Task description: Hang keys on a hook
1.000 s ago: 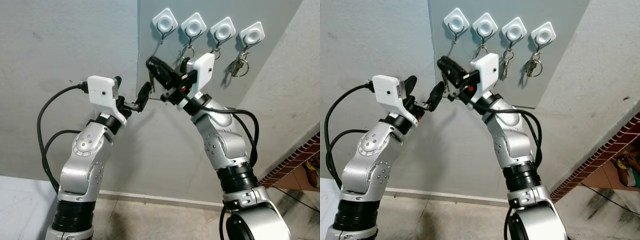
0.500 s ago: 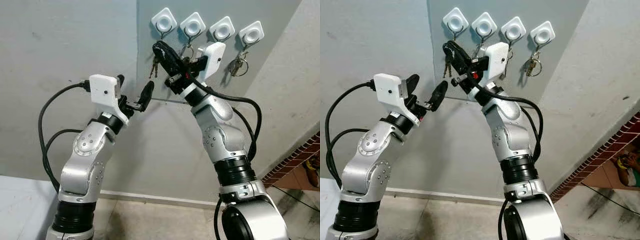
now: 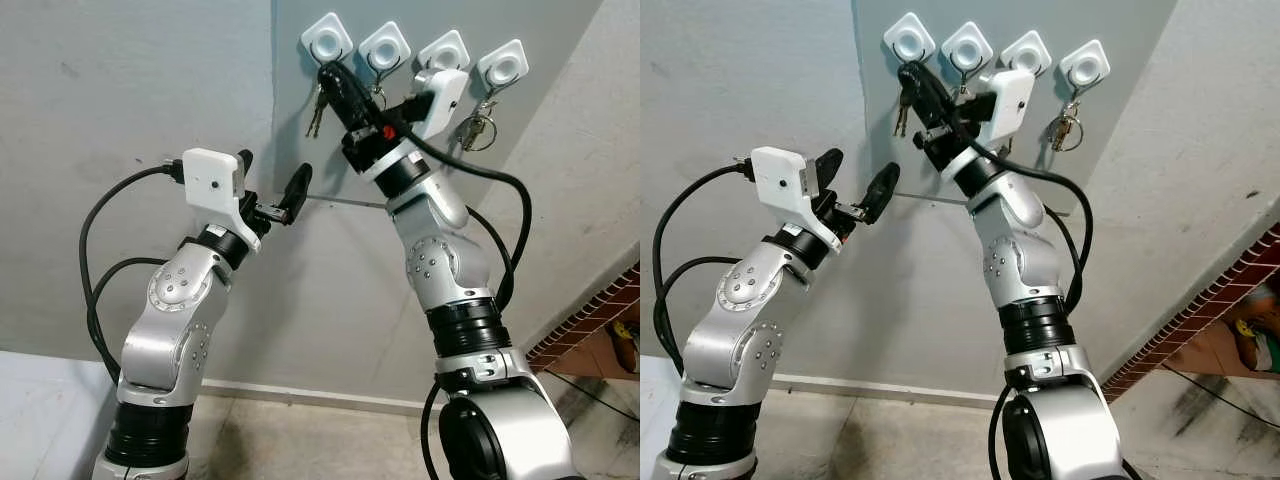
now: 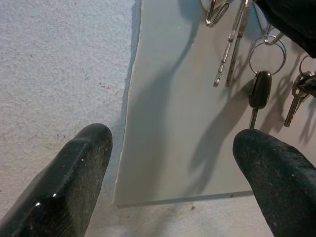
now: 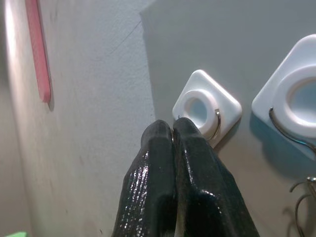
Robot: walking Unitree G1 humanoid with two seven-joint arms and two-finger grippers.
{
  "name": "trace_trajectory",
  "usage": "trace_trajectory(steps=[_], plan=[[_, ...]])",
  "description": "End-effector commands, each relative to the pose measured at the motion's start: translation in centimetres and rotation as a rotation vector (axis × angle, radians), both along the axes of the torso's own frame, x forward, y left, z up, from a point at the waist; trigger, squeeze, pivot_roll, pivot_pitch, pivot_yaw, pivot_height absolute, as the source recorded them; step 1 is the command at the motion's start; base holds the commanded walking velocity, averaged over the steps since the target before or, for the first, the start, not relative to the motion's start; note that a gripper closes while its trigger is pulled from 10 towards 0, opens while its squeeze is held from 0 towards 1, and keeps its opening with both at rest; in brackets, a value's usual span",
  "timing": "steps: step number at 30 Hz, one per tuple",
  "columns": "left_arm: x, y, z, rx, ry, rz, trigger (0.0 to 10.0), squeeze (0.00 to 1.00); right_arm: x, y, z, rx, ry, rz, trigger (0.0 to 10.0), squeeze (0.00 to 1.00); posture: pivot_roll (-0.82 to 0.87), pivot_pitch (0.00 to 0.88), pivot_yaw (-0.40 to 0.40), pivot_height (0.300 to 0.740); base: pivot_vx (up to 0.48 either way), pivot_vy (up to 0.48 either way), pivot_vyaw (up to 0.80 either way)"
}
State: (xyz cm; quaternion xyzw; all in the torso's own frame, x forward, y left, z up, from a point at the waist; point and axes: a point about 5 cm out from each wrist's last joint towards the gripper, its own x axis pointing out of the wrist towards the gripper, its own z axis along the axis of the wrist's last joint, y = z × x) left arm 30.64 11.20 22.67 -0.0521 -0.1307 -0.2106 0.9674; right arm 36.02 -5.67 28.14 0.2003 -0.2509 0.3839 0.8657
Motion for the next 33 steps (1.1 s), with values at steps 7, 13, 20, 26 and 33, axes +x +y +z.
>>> trace_trajectory(steps=[7,13,20,26,33], plan=[[-0.2,-0.2,0.5,-0.007,-0.014,-0.009,10.0,0.0,0.5,0.2,0.5,0.04,0.031,0.02,10.0,0.0,0.1,0.065,-0.085,0.732,0.0,0.0,0.0],[-0.2,-0.2,0.5,-0.008,-0.013,-0.006,10.0,0.0,0.8,0.4,0.6,0.068,0.054,0.032,10.0,0.0,0.1,0.066,-0.087,0.732,0.0,0.0,0.0],[-0.2,-0.2,0.5,-0.009,-0.012,-0.004,10.0,0.0,1.1,0.6,0.7,0.083,0.075,0.044,10.0,0.0,0.1,0.068,-0.089,0.732,0.0,0.0,0.0],[-0.3,-0.2,0.6,-0.011,-0.012,0.0,10.0,0.0,1.4,0.7,0.4,0.134,0.124,0.068,10.0,0.0,0.1,0.07,-0.092,0.732,0.0,0.0,0.0],[-0.3,-0.1,0.5,-0.013,-0.009,0.002,10.0,0.0,1.3,0.6,-0.1,0.261,0.201,0.165,10.0,0.0,0.1,0.073,-0.091,0.732,0.0,0.0,0.0]])
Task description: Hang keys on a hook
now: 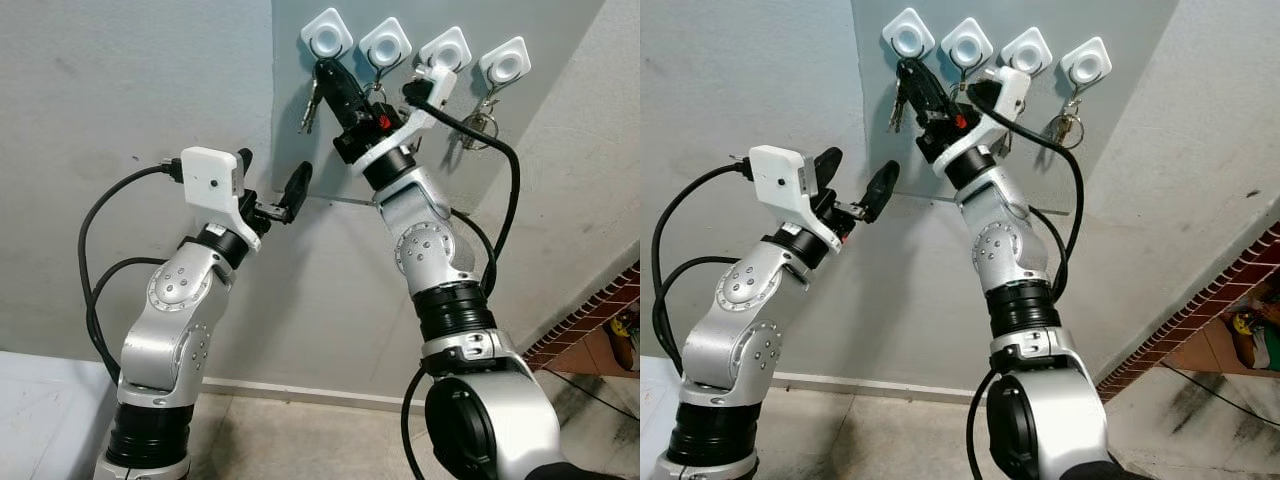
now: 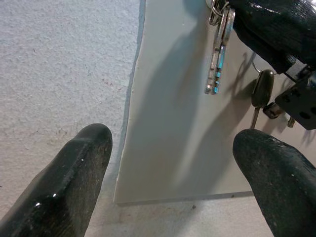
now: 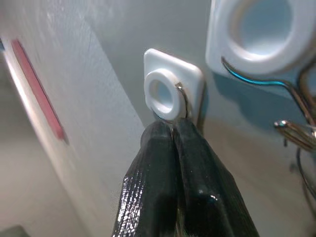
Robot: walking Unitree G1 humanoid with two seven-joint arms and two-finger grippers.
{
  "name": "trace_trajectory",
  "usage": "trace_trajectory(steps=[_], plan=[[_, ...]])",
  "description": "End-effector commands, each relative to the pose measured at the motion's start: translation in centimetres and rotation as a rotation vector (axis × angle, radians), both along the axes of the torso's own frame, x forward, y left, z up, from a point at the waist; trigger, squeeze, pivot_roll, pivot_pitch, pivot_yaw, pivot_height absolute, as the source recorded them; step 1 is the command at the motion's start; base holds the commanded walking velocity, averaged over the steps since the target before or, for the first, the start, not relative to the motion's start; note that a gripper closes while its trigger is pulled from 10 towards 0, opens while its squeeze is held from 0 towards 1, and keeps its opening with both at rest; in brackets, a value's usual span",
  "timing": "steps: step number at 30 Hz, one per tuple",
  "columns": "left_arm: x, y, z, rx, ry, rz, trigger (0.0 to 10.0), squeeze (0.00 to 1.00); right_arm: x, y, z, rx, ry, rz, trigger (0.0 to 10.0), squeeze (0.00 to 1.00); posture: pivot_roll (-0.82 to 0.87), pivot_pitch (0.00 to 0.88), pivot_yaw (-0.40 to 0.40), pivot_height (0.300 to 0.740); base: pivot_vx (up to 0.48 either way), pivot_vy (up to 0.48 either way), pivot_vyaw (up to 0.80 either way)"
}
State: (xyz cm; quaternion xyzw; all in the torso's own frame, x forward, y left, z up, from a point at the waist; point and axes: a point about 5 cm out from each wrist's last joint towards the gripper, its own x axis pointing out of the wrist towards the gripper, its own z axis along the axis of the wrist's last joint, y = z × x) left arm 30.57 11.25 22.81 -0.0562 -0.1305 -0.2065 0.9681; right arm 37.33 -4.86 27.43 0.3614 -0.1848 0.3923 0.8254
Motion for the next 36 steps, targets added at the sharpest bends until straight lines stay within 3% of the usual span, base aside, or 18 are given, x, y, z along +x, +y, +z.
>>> trace_trajectory(steps=[1,5,12,36], plan=[[-0.2,-0.2,0.4,-0.004,-0.011,-0.005,10.0,0.0,-0.1,-0.2,0.5,0.048,0.001,0.03,10.0,0.0,0.1,0.075,-0.091,0.732,0.0,0.0,0.0],[-0.3,-0.1,0.4,-0.004,-0.008,-0.004,10.0,0.0,-0.6,0.0,0.1,0.145,0.042,0.124,10.0,0.0,0.1,0.076,-0.088,0.732,0.0,0.0,0.0],[-0.2,-0.2,0.4,-0.005,-0.007,-0.005,10.0,0.0,-0.9,0.0,-0.2,0.212,0.082,0.186,10.0,0.0,0.1,0.076,-0.087,0.732,0.0,0.0,0.0],[-0.3,-0.2,0.4,-0.009,-0.003,-0.001,10.0,0.0,-1.0,0.4,-1.1,0.224,0.184,0.224,10.0,0.0,0.1,0.074,-0.094,0.732,0.0,0.0,0.0]])
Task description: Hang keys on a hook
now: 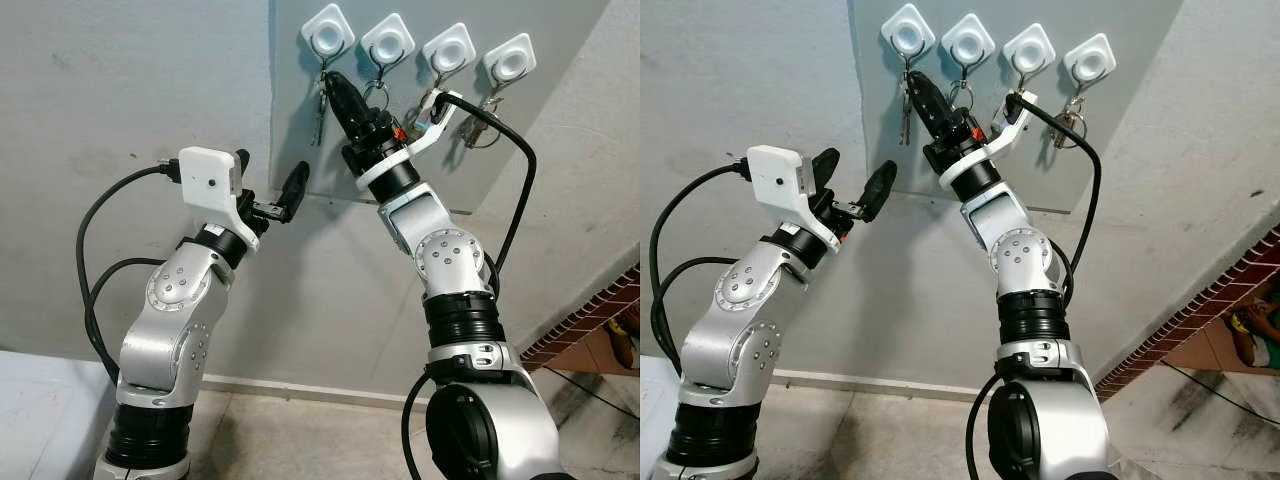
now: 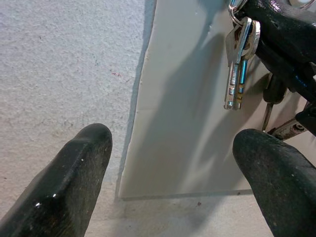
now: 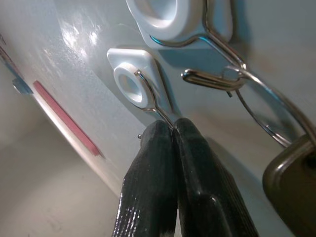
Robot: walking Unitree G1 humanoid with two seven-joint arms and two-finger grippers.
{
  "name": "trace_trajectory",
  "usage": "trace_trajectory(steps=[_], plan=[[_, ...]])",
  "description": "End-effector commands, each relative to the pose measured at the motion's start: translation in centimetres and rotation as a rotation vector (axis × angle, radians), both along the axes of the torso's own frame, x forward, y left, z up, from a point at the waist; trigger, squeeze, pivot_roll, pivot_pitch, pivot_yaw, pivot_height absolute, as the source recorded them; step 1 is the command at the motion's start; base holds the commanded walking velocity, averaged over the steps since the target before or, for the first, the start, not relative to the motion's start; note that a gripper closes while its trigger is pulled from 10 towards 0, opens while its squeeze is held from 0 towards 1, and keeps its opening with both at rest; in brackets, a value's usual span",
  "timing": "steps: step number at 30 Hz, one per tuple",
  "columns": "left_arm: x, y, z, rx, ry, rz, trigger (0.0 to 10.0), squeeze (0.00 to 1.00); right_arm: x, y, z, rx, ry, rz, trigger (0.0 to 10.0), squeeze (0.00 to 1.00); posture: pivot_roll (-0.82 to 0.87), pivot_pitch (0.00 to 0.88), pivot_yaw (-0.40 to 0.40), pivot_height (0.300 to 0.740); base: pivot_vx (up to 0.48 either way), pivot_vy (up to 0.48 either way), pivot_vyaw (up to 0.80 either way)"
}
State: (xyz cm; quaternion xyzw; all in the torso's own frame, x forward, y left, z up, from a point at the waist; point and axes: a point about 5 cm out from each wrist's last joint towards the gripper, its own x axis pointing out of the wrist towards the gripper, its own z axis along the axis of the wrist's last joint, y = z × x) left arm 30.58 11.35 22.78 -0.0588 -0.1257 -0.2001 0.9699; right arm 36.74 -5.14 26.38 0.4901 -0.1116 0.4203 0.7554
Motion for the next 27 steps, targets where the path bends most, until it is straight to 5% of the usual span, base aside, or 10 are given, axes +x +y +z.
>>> trace_trajectory(steps=[1,3,4,13,27], plan=[[-0.3,-0.3,0.4,-0.005,-0.014,-0.012,10.0,0.0,-0.5,0.7,-0.2,0.031,0.012,0.023,10.0,0.0,0.1,0.074,-0.094,0.732,0.0,0.0,0.0],[-0.3,-0.3,0.4,-0.006,-0.014,-0.012,10.0,0.0,-0.5,0.7,-0.2,0.036,0.014,0.028,10.0,0.0,0.1,0.077,-0.094,0.732,0.0,0.0,0.0],[-0.3,-0.2,0.4,-0.005,-0.014,-0.011,10.0,0.0,-0.6,0.7,-0.3,0.045,0.012,0.031,10.0,1.0,0.1,0.077,-0.094,0.732,0.0,0.0,0.0],[-0.3,-0.1,0.3,-0.003,-0.01,-0.002,10.0,0.0,-1.7,1.1,-0.4,0.017,-0.102,0.066,10.0,1.0,0.1,0.084,-0.093,0.732,0.0,0.0,0.0],[-0.1,0.1,0.2,-0.003,-0.005,0.007,10.0,0.0,-2.0,0.9,-1.5,-0.037,-0.099,0.043,10.0,1.0,0.1,0.088,-0.09,0.732,0.0,0.0,0.0]])
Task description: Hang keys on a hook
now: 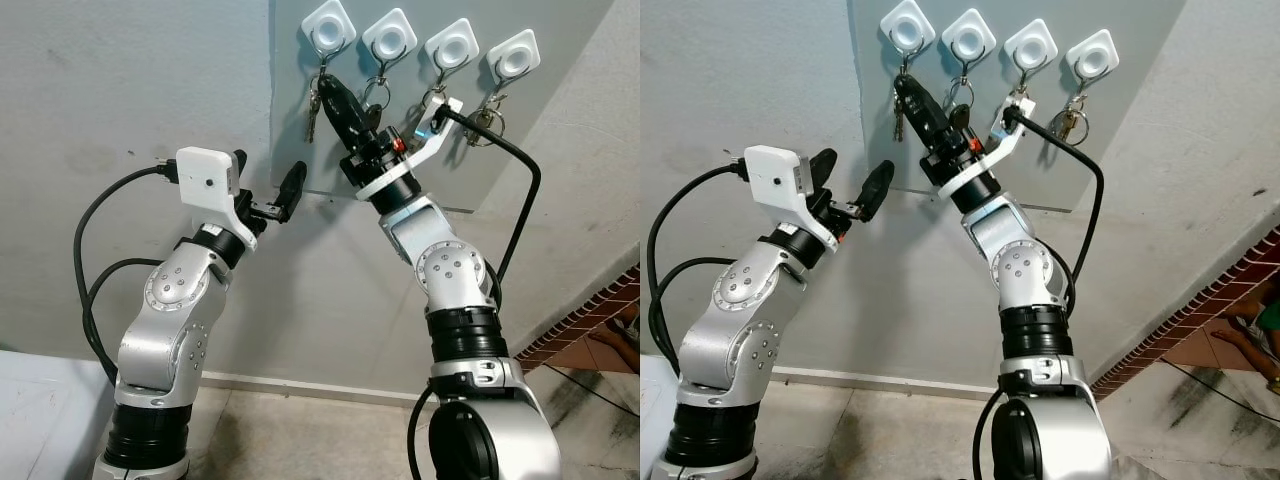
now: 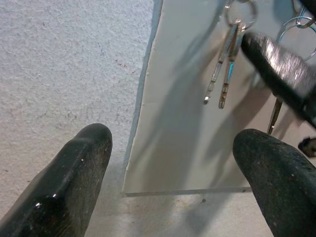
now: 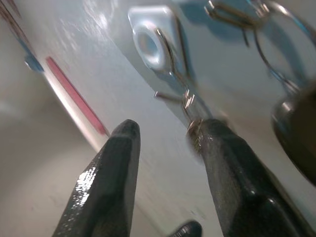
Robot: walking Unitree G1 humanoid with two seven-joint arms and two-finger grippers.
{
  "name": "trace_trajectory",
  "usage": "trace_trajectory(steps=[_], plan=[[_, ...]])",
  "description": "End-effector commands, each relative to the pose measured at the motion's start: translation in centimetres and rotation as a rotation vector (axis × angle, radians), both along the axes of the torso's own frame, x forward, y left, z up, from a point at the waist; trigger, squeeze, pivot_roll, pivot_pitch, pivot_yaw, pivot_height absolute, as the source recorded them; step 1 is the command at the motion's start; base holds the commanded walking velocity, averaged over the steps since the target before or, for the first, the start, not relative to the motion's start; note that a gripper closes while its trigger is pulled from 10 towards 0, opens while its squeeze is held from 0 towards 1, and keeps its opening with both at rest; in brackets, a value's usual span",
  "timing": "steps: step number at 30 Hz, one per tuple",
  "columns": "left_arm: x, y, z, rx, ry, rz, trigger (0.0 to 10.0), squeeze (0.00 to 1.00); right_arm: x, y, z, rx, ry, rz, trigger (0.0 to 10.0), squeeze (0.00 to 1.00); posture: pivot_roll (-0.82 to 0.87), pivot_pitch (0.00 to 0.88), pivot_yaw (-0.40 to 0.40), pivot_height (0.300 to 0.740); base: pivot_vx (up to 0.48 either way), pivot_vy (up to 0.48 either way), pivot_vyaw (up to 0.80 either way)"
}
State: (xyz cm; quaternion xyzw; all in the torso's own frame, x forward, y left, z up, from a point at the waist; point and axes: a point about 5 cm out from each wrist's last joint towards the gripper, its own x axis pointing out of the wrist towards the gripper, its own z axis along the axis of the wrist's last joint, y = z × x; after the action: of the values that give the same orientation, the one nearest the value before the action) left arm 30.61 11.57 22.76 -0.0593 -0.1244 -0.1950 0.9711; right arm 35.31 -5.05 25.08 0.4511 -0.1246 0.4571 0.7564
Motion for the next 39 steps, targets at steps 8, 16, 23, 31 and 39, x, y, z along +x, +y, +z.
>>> trace_trajectory(steps=[8,16,23,31,39], plan=[[-0.2,-0.1,-0.1,0.001,0.0,0.002,10.0,0.0,-0.8,0.1,-2.0,-0.054,0.029,-0.061,10.0,0.0,0.1,0.087,-0.088,0.732,0.0,0.0,0.0],[-0.2,0.1,-1.2,0.003,0.028,0.014,10.0,0.0,-2.0,-2.1,-4.1,-0.109,0.055,-0.152,10.0,0.0,0.09,0.085,-0.084,0.732,0.0,0.0,0.0],[-0.1,1.0,-2.3,-0.01,0.064,0.044,10.0,0.0,-3.1,-4.4,-6.0,-0.167,0.092,-0.22,10.0,0.0,0.08,0.075,-0.072,0.732,0.0,0.0,0.0],[-0.3,2.1,-4.2,-0.014,0.114,0.084,10.0,0.0,-4.6,-7.1,-8.0,-0.223,0.15,-0.32,10.0,0.0,0.07,0.069,-0.058,0.732,0.0,0.0,0.0],[-0.3,2.7,-7.9,0.008,0.199,0.112,10.0,0.0,-5.3,-9.1,-11.2,-0.336,0.24,-0.446,10.0,0.0,0.05,0.059,-0.039,0.732,0.0,0.0,0.0]])
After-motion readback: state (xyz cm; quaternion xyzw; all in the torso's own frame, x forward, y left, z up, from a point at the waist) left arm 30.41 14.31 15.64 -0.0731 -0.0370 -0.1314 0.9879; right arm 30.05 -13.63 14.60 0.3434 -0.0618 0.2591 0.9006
